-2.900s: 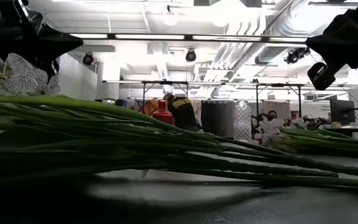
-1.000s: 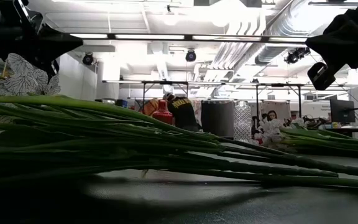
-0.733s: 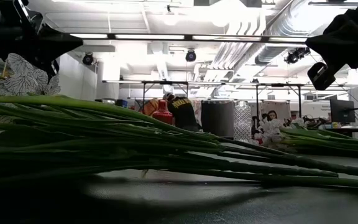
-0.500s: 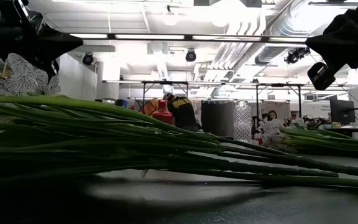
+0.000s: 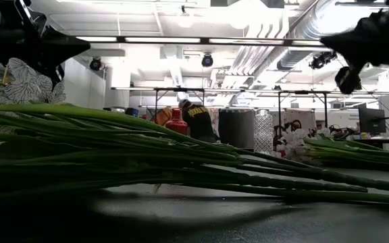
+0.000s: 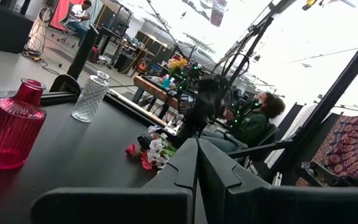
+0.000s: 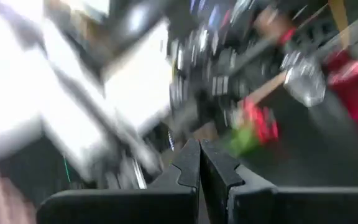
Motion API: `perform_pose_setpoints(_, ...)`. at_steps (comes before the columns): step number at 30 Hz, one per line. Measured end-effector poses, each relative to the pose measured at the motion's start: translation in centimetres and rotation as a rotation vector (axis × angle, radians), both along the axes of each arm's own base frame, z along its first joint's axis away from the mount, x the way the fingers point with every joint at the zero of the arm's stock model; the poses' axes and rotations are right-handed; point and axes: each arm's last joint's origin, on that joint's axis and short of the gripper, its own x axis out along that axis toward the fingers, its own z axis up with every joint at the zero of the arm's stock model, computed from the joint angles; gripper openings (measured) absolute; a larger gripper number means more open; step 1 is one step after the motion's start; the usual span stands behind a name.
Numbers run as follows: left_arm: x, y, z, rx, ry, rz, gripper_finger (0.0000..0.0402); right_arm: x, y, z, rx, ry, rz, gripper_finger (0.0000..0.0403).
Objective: Sort flowers into vase by color
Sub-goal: Put the top right black flower into the right transparent flower vase
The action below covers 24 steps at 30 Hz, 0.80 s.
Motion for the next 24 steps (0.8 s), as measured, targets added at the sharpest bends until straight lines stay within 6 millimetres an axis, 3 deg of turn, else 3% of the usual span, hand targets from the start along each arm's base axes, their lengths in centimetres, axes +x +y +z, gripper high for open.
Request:
perform_pose_setpoints(3, 0.0, 0.0, 0.0, 0.0, 0.0, 0.0, 0.0, -0.4, -0.6, 1.3, 0.268, -0.176, -0.132, 0.0)
perform_pose_setpoints(5, 0.0, 0.0, 0.0, 0.0, 0.0, 0.0, 0.0, -0.8, -0.7, 2.2, 0.316, -0.293, -0.177, 0.0)
perform_pose_setpoints(9, 0.0, 0.0, 0.0, 0.0, 0.0, 0.0, 0.0, -1.3, -0.2, 5.1, 0.231, -0.541, -0.011, 0.0)
perform_pose_setpoints(12, 0.0, 0.0, 0.0, 0.0, 0.0, 0.0, 0.0, -0.1, 0.9, 8.0, 0.111, -0.524, 0.174, 0.0)
perform_pose_setpoints(14, 0.0, 0.0, 0.0, 0.0, 0.0, 0.0, 0.0, 2.0, 1.9, 9.2, 0.093, -0.368, 0.273, 0.0)
perform_pose_setpoints(19, 0.0, 0.0, 0.0, 0.0, 0.0, 0.0, 0.0, 7.5, 4.7, 8.9, 0.1, 0.351, 0.509, 0.0)
perform_pose_setpoints(24, 0.0, 0.0, 0.0, 0.0, 0.0, 0.0, 0.0, 9.0, 7.2, 7.6, 0.13, 1.118, 0.521, 0.0)
